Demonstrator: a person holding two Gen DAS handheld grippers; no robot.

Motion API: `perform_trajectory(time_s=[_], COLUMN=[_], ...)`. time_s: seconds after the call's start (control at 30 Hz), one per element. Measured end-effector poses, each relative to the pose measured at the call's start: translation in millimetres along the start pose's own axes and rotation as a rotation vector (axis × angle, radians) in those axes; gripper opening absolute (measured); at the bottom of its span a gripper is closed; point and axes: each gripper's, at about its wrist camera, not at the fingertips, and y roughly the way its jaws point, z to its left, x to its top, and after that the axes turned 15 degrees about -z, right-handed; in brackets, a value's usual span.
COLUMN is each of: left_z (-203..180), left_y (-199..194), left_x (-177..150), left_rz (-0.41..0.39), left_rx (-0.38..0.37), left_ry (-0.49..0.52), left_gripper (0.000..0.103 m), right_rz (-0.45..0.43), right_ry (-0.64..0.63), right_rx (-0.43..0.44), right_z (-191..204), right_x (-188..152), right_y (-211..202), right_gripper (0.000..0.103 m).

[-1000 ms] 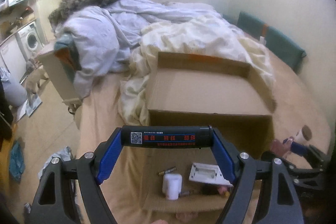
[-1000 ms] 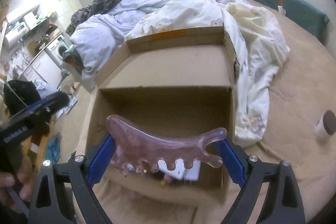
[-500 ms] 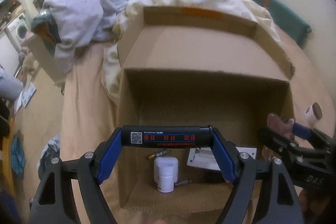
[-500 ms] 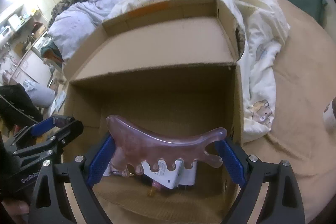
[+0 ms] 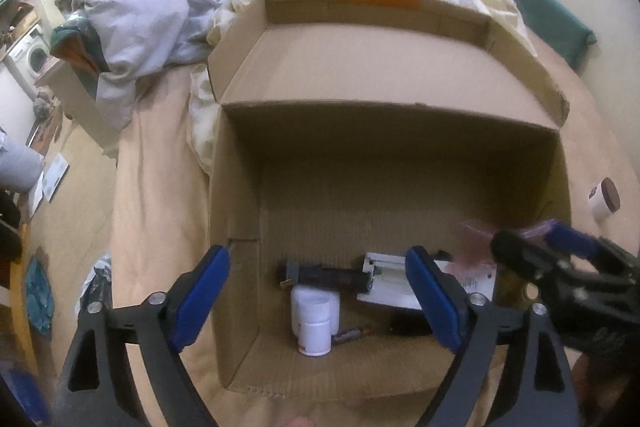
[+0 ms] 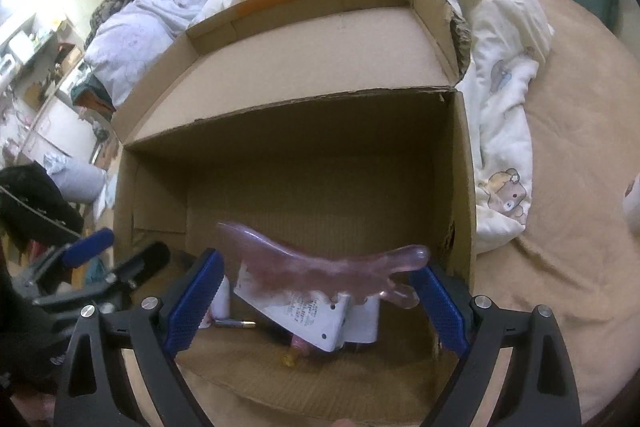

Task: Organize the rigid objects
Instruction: 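Carry the comb and black tube into the box and open both tools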

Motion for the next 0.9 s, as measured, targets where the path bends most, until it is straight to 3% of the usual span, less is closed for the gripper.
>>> perform_trajectory(time_s=[0.57, 0.9], left_z=[-0.8, 4.6], left_y=[1.1, -4.0], left_x=[-2.8, 0.9], left_rz=[0.025, 0.001], left_rx=[-0.013, -0.002], left_ry=[-0.005, -0.030], left_gripper=[0.094, 0.094], right_rz=[-0.021, -0.057], right_ry=[-0.008, -0.034], right_rx=[-0.004, -0.017], right_z=[0.7, -1.1], right_x=[2.4, 9.1], right_y=[-5.3, -19.6], right_gripper=[0.103, 0.103])
